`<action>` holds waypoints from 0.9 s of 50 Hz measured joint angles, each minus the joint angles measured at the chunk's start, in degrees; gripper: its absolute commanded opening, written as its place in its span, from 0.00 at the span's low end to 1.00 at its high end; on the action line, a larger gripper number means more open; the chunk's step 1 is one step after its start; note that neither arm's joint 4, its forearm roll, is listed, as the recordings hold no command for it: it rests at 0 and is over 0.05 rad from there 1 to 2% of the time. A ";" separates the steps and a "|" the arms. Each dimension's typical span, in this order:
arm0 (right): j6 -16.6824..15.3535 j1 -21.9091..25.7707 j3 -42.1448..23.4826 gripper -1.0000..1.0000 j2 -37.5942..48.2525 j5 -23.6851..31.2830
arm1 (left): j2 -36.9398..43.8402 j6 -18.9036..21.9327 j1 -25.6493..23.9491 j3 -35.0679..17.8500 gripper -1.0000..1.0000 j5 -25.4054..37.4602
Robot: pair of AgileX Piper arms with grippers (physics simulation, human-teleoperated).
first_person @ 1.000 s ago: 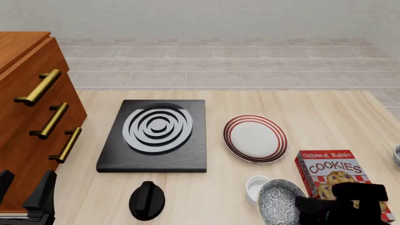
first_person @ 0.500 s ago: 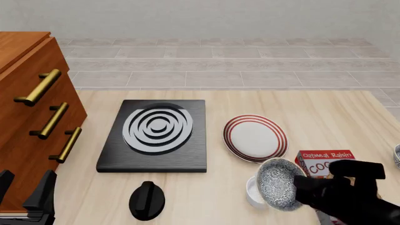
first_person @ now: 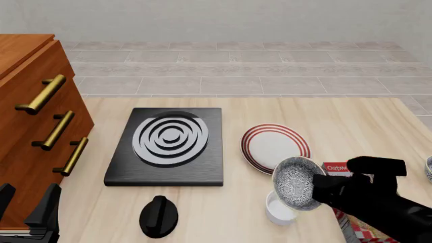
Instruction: Pick the akita bowl next to the ramekin and place it on the plate.
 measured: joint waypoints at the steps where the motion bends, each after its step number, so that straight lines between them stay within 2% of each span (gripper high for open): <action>1: -0.08 -0.02 -0.13 0.00 0.30 -0.23 | 0.00 0.00 0.00 0.00 1.00 0.00; 45: -2.72 -2.71 -5.09 0.00 13.43 -10.19 | 0.00 0.00 0.00 0.00 1.00 0.00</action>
